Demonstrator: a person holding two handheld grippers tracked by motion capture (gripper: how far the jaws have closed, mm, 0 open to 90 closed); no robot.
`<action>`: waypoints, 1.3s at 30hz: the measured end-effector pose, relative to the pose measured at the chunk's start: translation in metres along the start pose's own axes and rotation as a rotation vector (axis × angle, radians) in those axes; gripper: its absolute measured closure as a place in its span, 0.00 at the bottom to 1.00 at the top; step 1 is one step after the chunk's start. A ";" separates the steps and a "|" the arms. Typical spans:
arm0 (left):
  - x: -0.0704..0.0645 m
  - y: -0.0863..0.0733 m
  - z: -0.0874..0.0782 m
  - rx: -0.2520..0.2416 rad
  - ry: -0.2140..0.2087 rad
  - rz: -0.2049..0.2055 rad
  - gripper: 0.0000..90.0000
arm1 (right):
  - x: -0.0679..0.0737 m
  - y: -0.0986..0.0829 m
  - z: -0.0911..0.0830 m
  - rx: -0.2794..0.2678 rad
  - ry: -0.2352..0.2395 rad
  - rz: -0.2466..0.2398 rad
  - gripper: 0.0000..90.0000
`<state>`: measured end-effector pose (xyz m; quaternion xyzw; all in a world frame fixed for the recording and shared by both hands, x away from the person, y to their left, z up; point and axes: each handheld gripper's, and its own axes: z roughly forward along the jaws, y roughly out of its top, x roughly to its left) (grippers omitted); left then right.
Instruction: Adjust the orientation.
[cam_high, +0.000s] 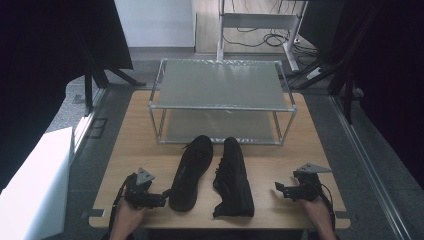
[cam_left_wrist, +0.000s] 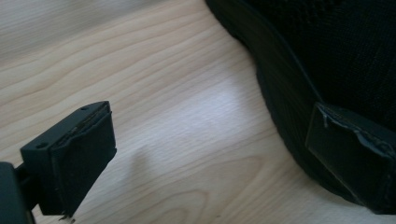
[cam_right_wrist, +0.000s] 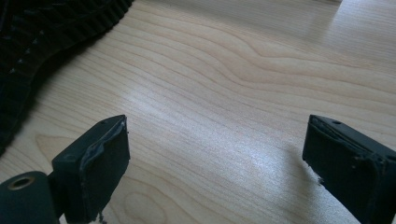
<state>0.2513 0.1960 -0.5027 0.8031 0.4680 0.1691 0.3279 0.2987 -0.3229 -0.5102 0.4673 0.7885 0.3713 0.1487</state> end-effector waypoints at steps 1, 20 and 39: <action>-0.002 0.000 0.001 0.000 -0.009 0.000 0.01 | 0.000 0.000 0.000 0.000 0.001 0.000 0.08; -0.036 0.015 0.020 -0.012 -0.103 0.071 0.00 | 0.001 0.001 0.001 0.000 0.005 0.002 0.09; -0.006 0.007 0.009 -0.028 0.070 -0.007 0.00 | 0.006 0.009 -0.005 -0.065 0.009 -0.012 0.00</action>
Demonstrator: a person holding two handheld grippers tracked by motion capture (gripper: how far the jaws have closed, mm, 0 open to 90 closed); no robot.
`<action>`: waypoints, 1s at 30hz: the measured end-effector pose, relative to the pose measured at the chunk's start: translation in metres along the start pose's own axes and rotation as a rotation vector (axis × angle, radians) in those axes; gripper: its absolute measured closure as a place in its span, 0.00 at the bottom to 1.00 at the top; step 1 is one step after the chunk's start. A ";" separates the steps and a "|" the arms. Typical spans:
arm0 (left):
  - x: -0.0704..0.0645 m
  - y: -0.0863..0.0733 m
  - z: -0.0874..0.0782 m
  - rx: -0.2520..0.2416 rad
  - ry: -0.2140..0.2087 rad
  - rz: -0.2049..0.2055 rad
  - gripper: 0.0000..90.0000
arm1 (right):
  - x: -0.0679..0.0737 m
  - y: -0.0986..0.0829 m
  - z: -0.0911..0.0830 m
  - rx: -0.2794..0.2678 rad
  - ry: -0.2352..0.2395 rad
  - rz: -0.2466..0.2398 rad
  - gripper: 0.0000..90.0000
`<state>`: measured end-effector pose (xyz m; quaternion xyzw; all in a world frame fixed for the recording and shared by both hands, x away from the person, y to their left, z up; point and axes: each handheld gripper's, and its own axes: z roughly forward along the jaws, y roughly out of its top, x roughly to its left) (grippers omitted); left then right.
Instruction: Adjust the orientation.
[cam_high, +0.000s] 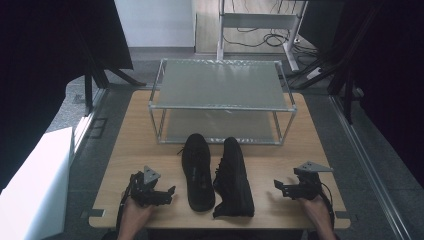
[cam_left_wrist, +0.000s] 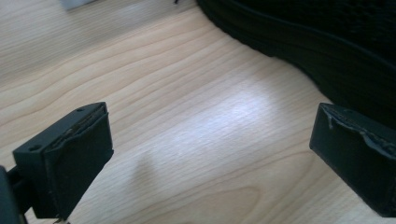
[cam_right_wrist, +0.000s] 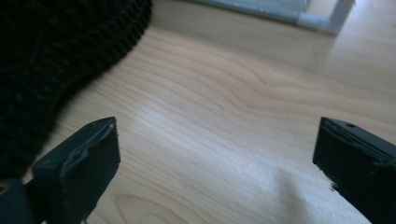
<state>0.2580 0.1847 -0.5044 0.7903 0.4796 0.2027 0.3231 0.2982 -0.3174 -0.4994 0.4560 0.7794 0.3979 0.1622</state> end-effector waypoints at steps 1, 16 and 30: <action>0.002 0.000 -0.001 -0.004 0.001 -0.010 0.00 | 0.001 0.001 0.000 -0.003 0.004 -0.004 0.01; 0.007 -0.002 0.000 -0.021 -0.009 -0.050 0.00 | 0.037 0.043 0.006 -0.062 0.070 -0.098 0.00; 0.004 -0.001 0.002 0.005 -0.008 -0.035 0.00 | 0.074 0.081 0.026 -0.035 0.155 -0.087 0.00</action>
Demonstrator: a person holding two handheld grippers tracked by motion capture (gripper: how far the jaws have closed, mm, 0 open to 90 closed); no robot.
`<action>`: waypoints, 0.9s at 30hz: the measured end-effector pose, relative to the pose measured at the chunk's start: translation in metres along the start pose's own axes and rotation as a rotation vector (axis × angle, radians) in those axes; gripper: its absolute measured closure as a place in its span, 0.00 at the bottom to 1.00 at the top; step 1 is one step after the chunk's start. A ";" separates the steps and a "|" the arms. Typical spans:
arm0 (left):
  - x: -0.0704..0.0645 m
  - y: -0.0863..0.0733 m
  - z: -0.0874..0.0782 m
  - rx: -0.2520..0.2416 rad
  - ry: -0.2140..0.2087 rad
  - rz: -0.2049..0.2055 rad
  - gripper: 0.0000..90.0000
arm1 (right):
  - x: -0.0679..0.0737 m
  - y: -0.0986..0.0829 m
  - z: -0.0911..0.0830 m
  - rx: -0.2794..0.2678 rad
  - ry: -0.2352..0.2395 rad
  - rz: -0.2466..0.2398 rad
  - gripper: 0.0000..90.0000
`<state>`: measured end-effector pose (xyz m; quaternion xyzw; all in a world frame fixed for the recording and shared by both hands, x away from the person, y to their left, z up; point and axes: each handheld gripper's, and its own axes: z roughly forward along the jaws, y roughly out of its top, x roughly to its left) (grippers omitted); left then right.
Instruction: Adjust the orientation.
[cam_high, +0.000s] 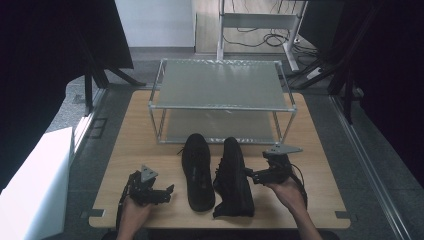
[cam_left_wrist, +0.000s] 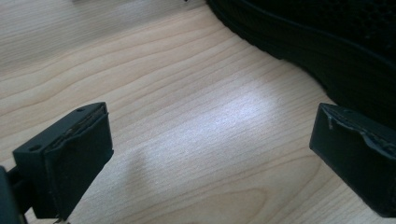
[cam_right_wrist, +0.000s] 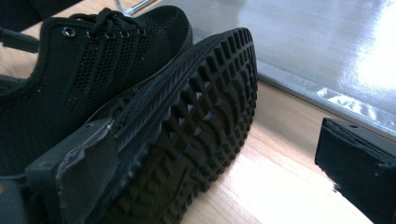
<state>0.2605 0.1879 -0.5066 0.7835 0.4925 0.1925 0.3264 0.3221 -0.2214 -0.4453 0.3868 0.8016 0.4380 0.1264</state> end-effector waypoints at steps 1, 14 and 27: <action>0.000 0.000 0.000 0.002 0.002 -0.001 0.00 | 0.001 0.001 0.003 0.005 -0.005 -0.004 0.00; 0.000 -0.002 0.003 0.037 0.015 0.007 0.00 | -0.003 -0.003 0.004 0.046 -0.042 0.026 0.04; 0.000 -0.001 0.005 0.053 0.008 0.006 0.00 | -0.029 -0.023 -0.027 0.008 -0.141 0.075 0.10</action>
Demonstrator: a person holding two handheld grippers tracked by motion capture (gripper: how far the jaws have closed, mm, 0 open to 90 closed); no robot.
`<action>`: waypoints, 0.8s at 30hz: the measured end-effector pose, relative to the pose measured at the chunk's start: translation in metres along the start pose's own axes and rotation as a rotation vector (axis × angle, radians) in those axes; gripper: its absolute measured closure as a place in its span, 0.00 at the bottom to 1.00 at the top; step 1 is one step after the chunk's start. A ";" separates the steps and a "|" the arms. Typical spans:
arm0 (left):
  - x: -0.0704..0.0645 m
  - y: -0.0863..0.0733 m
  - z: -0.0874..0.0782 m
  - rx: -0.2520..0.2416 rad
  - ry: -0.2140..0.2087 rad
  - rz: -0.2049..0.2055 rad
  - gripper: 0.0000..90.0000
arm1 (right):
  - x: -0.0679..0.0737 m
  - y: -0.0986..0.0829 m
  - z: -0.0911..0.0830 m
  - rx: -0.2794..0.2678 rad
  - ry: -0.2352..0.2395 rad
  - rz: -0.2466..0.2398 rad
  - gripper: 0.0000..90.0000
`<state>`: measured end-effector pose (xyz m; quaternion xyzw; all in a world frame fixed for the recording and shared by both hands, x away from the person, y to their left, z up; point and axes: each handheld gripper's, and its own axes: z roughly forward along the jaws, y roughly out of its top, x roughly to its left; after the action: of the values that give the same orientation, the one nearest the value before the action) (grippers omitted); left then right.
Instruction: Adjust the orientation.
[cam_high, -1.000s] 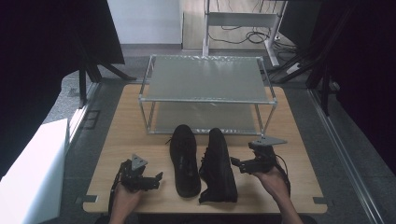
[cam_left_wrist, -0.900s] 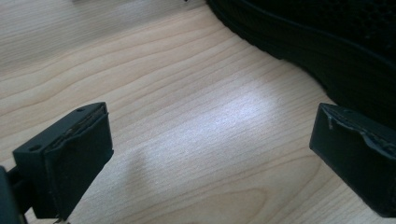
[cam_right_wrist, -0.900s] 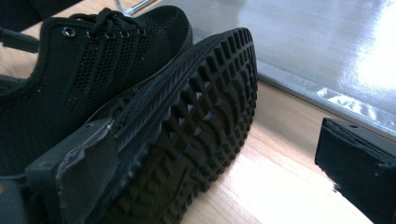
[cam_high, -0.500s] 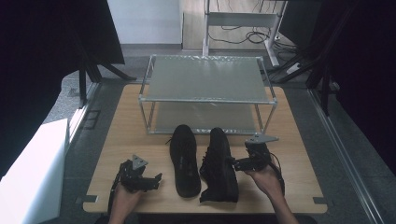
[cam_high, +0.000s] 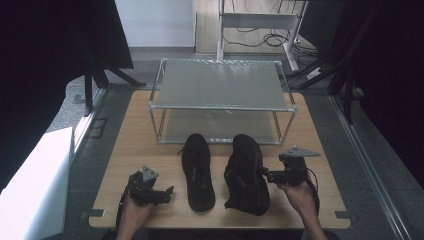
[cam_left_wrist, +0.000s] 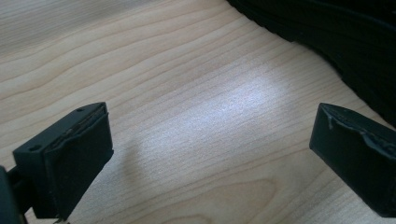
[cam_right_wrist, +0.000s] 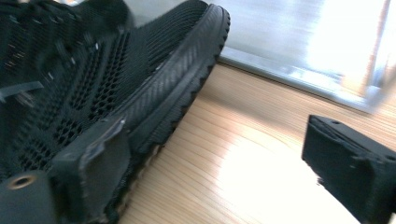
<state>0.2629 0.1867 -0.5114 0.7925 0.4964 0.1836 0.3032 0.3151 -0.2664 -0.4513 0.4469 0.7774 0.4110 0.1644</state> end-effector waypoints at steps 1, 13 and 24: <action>0.000 0.000 0.000 0.002 -0.002 0.002 0.00 | -0.003 -0.002 -0.002 0.000 -0.012 -0.008 0.12; -0.002 0.001 0.001 0.003 -0.017 0.009 0.00 | -0.034 -0.026 -0.005 0.037 -0.006 0.039 0.12; -0.003 0.001 0.001 0.008 -0.021 0.005 0.00 | -0.045 -0.036 -0.005 0.031 -0.019 0.065 0.09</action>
<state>0.2627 0.1837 -0.5119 0.7969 0.4918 0.1740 0.3047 0.3162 -0.3159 -0.4819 0.4784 0.7671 0.3996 0.1515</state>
